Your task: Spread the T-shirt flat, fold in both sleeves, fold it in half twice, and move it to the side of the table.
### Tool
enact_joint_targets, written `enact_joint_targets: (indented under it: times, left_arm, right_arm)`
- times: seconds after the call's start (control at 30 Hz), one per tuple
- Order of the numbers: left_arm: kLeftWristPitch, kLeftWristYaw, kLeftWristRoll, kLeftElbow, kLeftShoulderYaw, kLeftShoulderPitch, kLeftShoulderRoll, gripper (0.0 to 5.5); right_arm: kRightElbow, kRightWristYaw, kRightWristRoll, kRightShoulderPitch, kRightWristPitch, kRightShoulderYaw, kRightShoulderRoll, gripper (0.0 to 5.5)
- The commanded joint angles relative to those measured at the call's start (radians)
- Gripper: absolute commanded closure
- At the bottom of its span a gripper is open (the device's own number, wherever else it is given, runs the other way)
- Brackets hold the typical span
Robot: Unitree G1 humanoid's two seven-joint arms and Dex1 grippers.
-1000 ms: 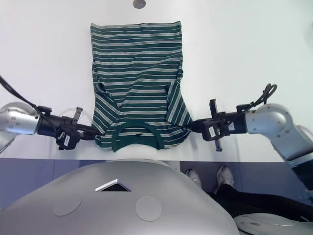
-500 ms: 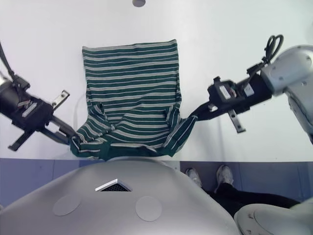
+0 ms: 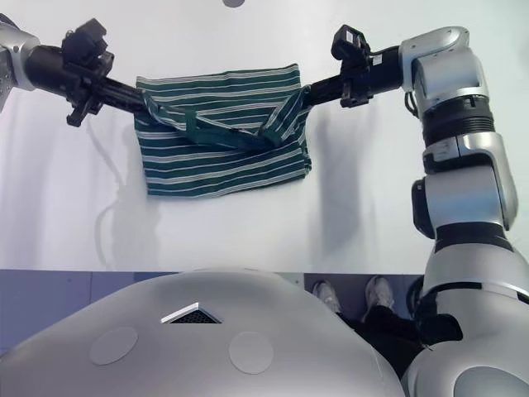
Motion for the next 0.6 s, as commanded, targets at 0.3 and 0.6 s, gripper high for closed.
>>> enact_joint_targets:
  times: [0.3,0.6]
  left_arm:
    - [-0.266,0.149,0.391,0.282,0.099,0.010,-0.125,5.50]
    - [-0.192,0.596,0.440,0.272,0.322,0.063,-0.227,4.88]
  right_arm:
    - [0.300,-0.435,-0.225,-0.078,-0.310,-0.074,0.183,5.50]
    - [0.369,-0.770,-0.151,-0.077,-0.188,-0.286,0.313,4.42]
